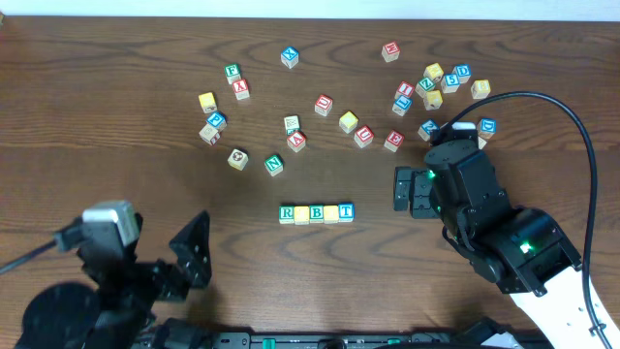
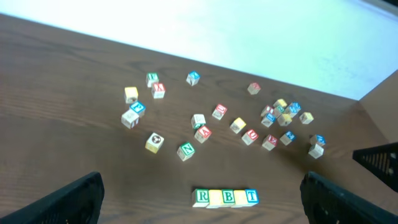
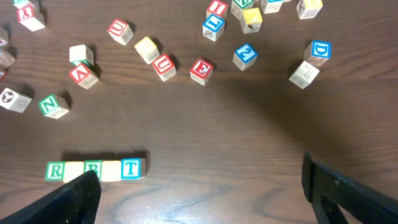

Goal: Spell out ROBOT

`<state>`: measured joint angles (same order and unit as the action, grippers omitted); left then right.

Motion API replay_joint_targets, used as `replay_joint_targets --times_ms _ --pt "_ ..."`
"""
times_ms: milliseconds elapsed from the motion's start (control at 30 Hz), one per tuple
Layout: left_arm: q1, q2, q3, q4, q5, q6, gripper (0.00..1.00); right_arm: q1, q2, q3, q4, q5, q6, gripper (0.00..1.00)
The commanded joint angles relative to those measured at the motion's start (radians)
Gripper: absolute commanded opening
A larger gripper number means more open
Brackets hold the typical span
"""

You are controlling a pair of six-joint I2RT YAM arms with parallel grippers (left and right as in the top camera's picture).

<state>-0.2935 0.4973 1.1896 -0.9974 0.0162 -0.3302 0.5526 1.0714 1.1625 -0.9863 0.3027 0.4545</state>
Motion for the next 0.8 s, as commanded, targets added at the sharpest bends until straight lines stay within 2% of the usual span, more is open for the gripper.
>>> replay_joint_targets --times_ms 0,267,500,633,767 --pt "0.000 -0.030 -0.002 -0.012 -0.010 0.060 0.99 -0.004 -0.003 -0.001 -0.002 0.004 -0.007 0.99" --pt "0.009 -0.055 -0.036 -0.072 -0.010 0.061 0.99 -0.004 -0.003 -0.001 -0.002 0.004 -0.007 0.99" --pt "0.072 -0.290 -0.221 -0.045 -0.009 0.046 0.99 -0.004 -0.003 -0.001 -0.001 0.004 -0.007 0.99" --pt "0.114 -0.415 -0.361 0.039 -0.009 0.001 0.99 -0.004 -0.003 -0.001 -0.002 0.004 -0.007 0.99" --pt "0.151 -0.496 -0.525 0.206 -0.009 -0.072 0.99 -0.004 -0.003 -0.001 -0.002 0.004 -0.007 0.99"
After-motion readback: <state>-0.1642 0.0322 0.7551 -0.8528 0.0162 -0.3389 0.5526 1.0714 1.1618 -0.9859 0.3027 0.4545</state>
